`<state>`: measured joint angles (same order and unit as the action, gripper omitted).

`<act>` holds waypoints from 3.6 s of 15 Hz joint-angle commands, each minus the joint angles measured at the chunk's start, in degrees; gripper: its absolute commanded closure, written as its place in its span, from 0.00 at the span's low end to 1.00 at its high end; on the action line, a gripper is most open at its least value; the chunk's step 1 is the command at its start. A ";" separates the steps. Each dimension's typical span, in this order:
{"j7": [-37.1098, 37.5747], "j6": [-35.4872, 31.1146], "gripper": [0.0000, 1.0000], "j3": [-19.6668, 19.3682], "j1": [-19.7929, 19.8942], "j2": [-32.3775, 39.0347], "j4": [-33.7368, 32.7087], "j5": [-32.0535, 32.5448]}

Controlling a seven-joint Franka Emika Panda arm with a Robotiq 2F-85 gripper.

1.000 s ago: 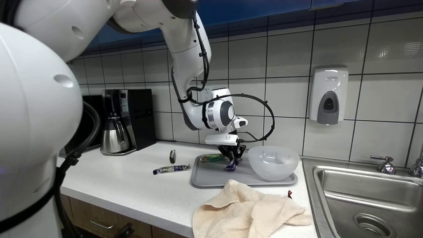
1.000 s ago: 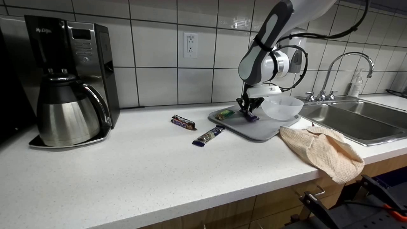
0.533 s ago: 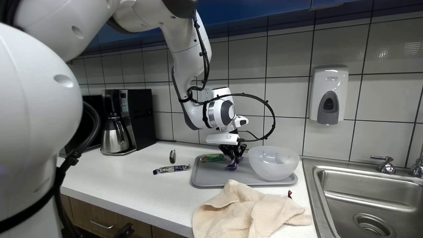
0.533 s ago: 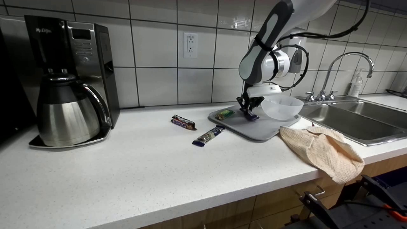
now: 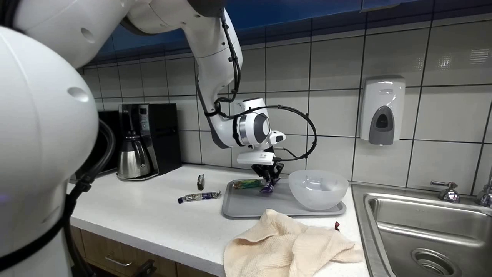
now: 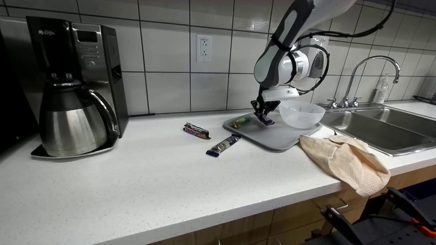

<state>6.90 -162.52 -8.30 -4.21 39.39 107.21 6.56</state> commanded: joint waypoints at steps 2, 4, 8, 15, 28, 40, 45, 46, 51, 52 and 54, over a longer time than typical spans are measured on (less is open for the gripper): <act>2.51 -1.19 0.95 -1.62 -2.80 -4.33 4.18 0.47; 3.17 -1.42 0.95 -2.09 -3.85 -5.39 5.10 0.70; 4.36 -1.39 0.95 -2.40 -5.78 -7.29 6.69 0.90; 4.28 -1.04 0.95 -0.85 -7.50 -8.81 7.44 0.66; 2.47 0.15 0.95 5.11 -7.53 -7.45 4.62 -0.44; 1.22 1.28 0.95 9.44 -8.24 -6.13 1.75 -0.99; 0.28 2.60 0.95 11.22 -7.73 -4.46 0.13 -1.66; 0.22 2.84 0.95 11.36 -7.74 -4.14 -0.13 -1.67; -0.10 4.65 0.95 11.98 -7.60 -2.93 -1.77 -1.82; -0.09 4.98 0.95 11.98 -7.64 -2.60 -2.21 -1.84; -0.46 5.66 0.95 11.99 -7.49 -1.10 -3.61 -1.99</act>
<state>8.85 -159.74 2.57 -12.69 36.35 106.92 6.02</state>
